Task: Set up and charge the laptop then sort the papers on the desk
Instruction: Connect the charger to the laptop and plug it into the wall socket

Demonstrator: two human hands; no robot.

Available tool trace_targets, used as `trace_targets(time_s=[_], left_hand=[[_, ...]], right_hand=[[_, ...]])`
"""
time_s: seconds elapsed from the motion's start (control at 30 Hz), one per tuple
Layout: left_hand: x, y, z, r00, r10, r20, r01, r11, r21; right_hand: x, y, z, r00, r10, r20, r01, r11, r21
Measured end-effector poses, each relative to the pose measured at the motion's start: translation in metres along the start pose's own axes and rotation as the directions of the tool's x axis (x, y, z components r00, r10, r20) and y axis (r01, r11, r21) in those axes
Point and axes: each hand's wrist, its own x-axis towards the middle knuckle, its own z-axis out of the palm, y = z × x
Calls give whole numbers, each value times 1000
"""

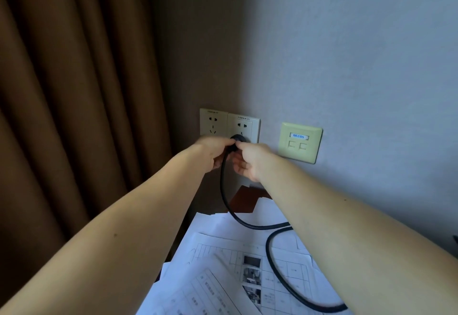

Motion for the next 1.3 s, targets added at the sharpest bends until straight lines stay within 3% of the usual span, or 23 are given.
trace_targets(time_s=[0.43,0.6,0.97,1.3], left_hand=[[3,5,2,999,25,-23,-26,999,-39],[2,8,7,998,34,-47,-35,999,-29],[20,23,18,995,35,-96,-28,997,74],[16,35,17,999,-16,-40,24,979,202]], right_hand=[[7,2,6,995,-75,-59,73,997,-25],[4,-5,4,1000,7,-5,-7,1000,22],[17,-14,-1,999,18,-34,-19,1000,-17],[11,-24,-15,993,62,97,-49,990,-129]])
